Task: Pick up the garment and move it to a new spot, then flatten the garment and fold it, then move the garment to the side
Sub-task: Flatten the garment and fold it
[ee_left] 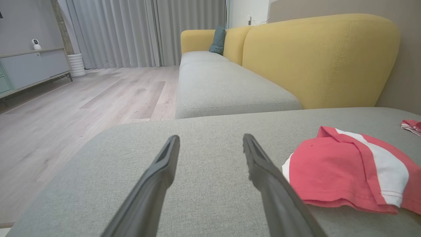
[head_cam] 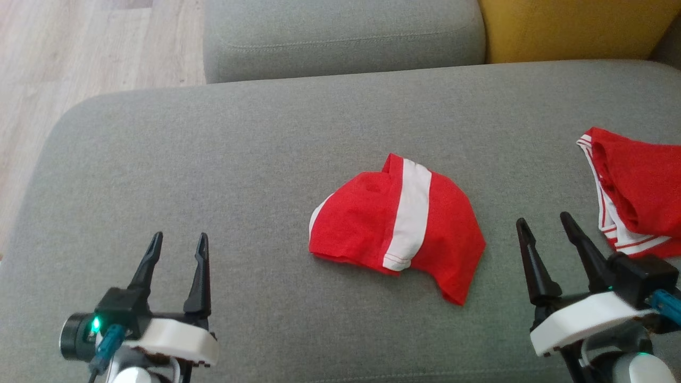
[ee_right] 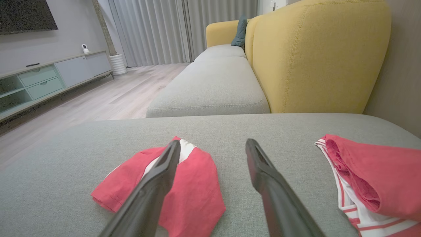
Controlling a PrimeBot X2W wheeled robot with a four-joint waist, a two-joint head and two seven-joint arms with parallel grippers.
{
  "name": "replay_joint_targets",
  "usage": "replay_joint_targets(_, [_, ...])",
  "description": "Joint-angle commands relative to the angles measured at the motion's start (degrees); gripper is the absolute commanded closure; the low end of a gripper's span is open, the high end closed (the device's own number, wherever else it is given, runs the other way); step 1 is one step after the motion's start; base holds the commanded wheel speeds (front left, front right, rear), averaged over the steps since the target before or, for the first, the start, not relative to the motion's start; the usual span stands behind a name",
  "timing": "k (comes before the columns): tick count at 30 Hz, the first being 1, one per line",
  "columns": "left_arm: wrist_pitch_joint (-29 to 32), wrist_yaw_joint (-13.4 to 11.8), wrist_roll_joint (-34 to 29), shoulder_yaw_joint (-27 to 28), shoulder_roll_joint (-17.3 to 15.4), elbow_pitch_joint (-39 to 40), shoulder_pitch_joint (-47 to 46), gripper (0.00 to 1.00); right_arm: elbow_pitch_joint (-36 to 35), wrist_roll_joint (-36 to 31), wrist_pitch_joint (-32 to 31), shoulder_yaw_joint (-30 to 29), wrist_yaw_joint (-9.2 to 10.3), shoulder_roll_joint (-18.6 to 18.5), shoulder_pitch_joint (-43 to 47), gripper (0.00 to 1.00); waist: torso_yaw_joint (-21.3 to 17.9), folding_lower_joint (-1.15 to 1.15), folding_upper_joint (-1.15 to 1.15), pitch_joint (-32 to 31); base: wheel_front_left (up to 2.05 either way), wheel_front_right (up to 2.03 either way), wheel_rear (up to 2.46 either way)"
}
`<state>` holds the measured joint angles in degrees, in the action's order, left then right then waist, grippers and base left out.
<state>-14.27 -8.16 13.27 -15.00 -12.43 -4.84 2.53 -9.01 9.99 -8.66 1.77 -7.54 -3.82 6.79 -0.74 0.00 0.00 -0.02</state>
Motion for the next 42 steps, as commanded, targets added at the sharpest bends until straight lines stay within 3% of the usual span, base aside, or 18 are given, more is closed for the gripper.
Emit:
replay_joint_targets(1, [-0.2,-0.4,0.3,1.9,-1.2,2.4,-2.0,0.00,-2.6,-0.3,0.0,1.0,0.05,-0.5,-1.5,0.00,-0.1,0.00,0.00,0.1,0.00,0.00,0.00])
replay_joint_targets(20, [0.0,-0.8,0.8,1.3,-1.5,2.7,-3.1,0.00,-2.4,-1.0,-0.5,2.0,0.05,-0.7,-2.1,0.00,0.1,0.00,0.00,1.7,0.00,0.00,0.00])
replay_joint_targets(23, [0.0,-0.9,0.6,1.0,-1.5,3.0,-4.0,0.00,-1.6,-1.4,-1.8,4.6,0.05,-1.5,-2.6,0.00,0.5,0.00,0.00,2.7,0.00,0.00,0.00])
replay_joint_targets(30, [-0.3,-0.4,0.6,0.3,-0.5,2.2,-7.5,0.00,3.3,-0.4,-5.5,17.1,0.05,-4.3,-6.8,0.00,2.6,0.00,0.00,6.8,0.00,0.00,0.00])
replay_joint_targets(42, [-0.7,0.7,-0.1,0.3,0.8,0.9,-12.3,0.00,12.5,-2.9,-7.7,24.6,0.05,-6.7,-15.9,0.00,4.8,0.00,0.00,12.4,0.00,0.00,0.00])
